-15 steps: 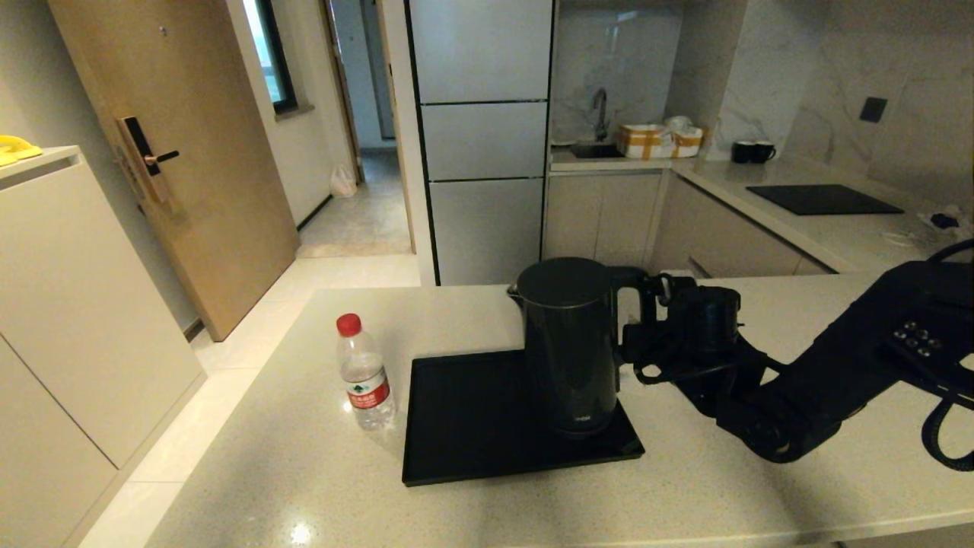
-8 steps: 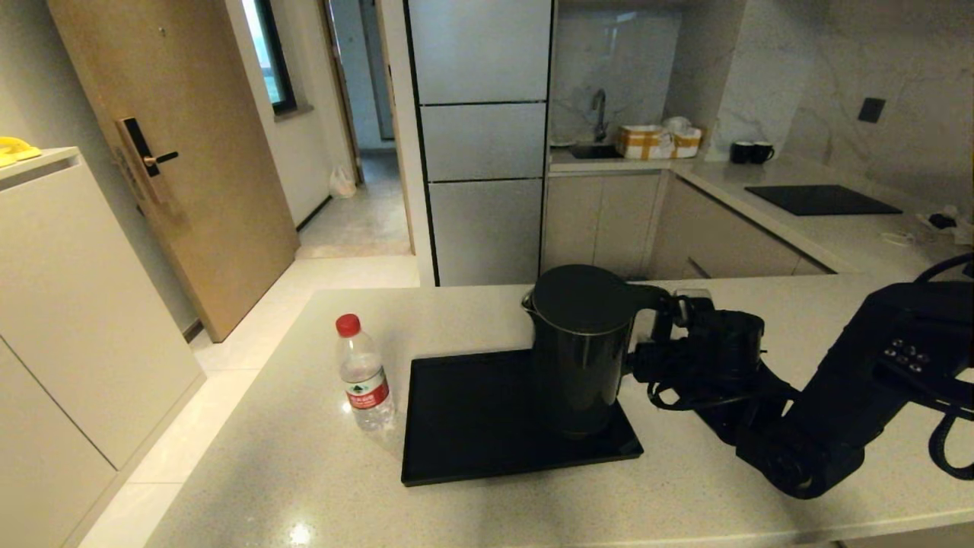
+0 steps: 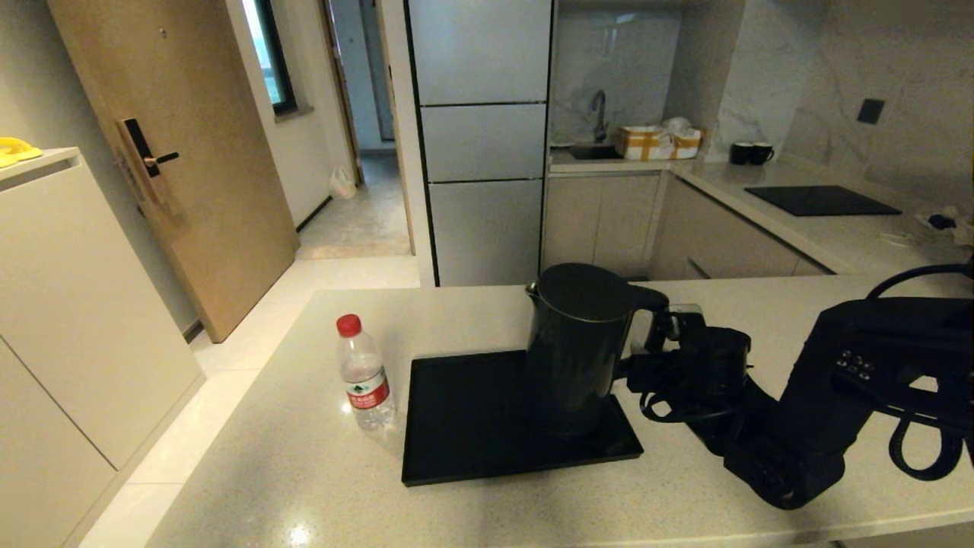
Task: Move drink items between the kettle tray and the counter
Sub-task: Return the kettle to its original position
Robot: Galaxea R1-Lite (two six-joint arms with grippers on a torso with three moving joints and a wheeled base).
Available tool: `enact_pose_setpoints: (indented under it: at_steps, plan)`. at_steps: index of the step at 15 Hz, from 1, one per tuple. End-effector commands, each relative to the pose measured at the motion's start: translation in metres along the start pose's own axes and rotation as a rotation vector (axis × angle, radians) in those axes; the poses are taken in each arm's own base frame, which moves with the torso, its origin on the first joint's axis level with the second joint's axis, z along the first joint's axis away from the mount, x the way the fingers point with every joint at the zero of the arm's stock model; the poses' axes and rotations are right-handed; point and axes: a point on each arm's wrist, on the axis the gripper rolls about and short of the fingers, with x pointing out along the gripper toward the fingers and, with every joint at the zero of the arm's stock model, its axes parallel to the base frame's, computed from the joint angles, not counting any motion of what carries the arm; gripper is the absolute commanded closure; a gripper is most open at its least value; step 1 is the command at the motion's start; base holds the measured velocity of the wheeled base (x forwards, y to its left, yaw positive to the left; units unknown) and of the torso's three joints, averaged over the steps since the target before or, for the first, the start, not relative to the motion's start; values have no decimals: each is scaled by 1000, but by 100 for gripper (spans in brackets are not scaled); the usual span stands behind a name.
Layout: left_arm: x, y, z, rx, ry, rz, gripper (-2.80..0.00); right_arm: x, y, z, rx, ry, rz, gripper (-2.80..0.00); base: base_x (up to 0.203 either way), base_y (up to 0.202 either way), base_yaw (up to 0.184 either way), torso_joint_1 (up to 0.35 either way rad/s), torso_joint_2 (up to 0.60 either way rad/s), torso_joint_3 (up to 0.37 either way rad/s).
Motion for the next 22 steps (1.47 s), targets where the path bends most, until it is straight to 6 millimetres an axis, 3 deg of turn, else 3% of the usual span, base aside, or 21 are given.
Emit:
enact_pose_setpoints:
  at_steps: [1, 10, 22]
  plan:
    - [0, 0, 0, 0, 2, 2, 0, 4, -1, -8, -11, 26, -9, 0, 0, 0, 0, 0, 0, 0]
    - [0, 0, 0, 0, 2, 2, 0, -3, -6, 8, -4, -12, -17, 0, 0, 0, 0, 0, 0, 0]
    - [0, 0, 0, 0, 0, 2, 0, -5, 1, 7, -36, -13, -10, 0, 0, 0, 0, 0, 0, 0]
